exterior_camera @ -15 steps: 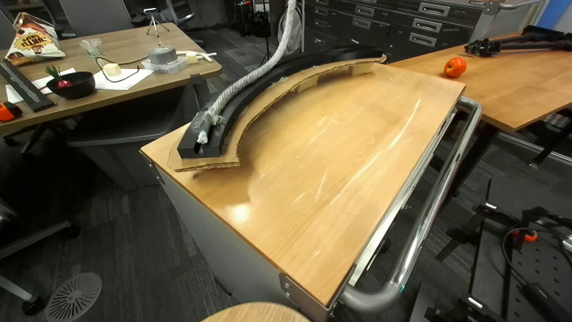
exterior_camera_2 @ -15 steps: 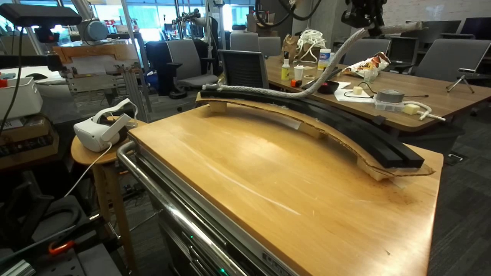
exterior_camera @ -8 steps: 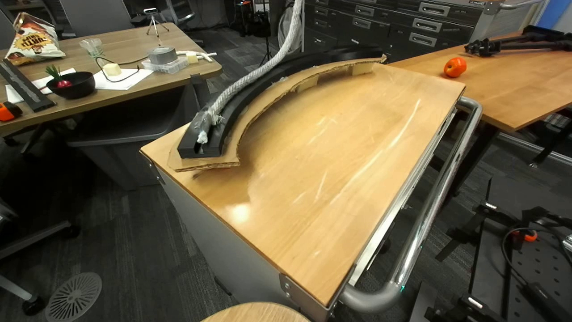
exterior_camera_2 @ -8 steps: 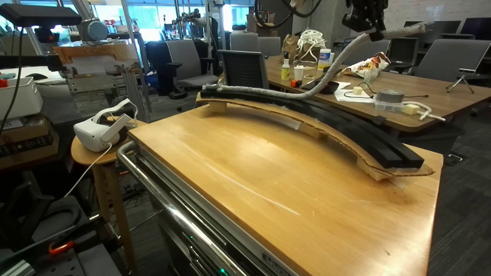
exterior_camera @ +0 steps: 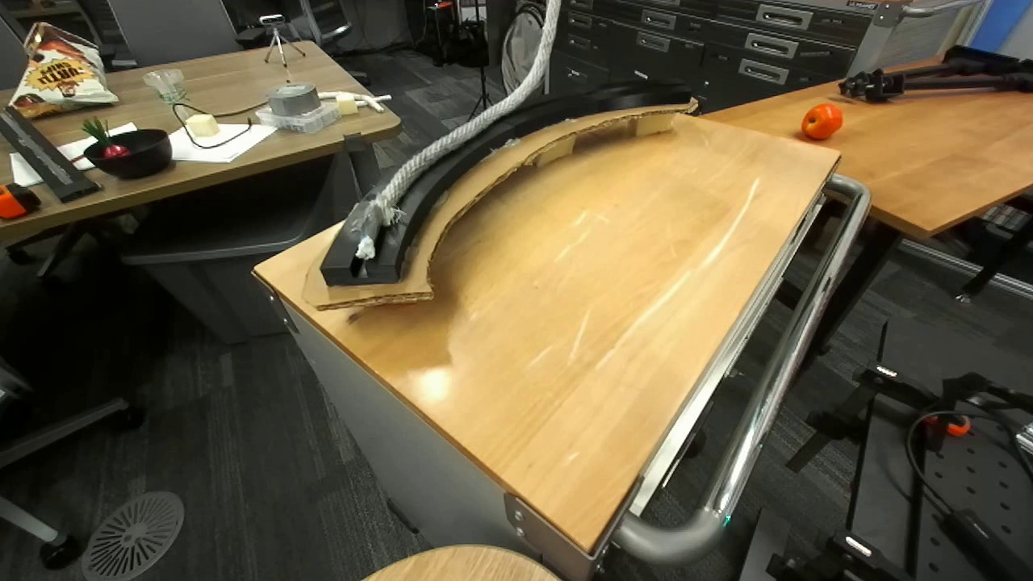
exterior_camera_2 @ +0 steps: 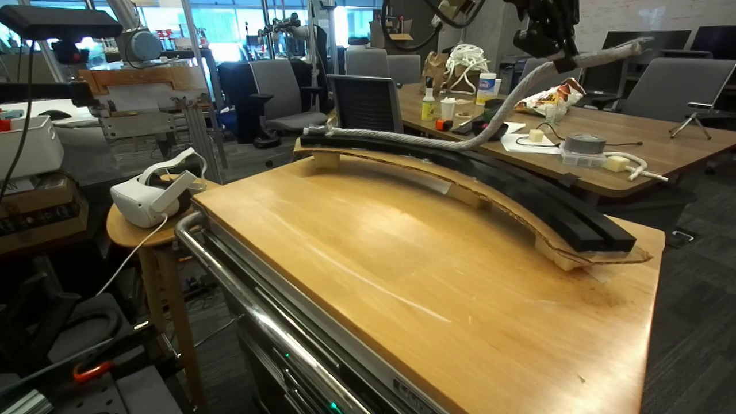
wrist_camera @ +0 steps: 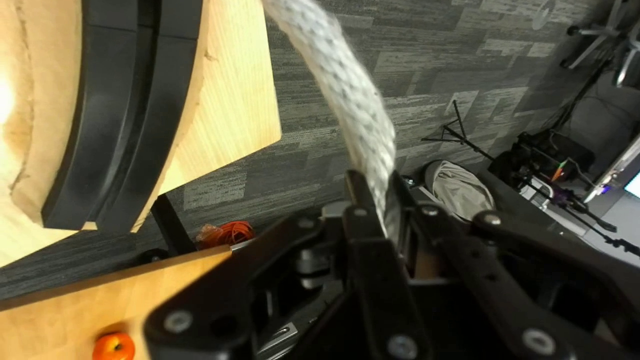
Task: Put the rope along the center of the black object
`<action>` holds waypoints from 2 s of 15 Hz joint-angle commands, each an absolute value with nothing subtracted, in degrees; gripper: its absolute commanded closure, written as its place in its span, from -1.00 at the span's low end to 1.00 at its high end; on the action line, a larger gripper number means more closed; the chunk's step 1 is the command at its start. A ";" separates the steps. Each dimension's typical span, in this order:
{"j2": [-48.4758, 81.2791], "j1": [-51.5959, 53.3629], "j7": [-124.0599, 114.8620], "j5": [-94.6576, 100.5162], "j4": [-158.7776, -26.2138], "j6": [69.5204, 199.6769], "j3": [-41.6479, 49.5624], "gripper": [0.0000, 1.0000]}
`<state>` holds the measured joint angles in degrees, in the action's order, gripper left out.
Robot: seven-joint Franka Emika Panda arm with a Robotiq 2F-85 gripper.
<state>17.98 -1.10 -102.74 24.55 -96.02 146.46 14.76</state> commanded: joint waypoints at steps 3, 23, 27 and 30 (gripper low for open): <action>18.50 -0.24 -103.66 25.64 -93.89 142.59 15.71 0.94; 19.03 -1.33 -102.96 22.99 -90.49 131.93 14.10 0.94; 19.18 -1.44 -103.10 22.84 -90.32 131.49 14.10 0.94; 19.27 -1.22 -103.49 23.87 -90.93 132.46 14.33 0.94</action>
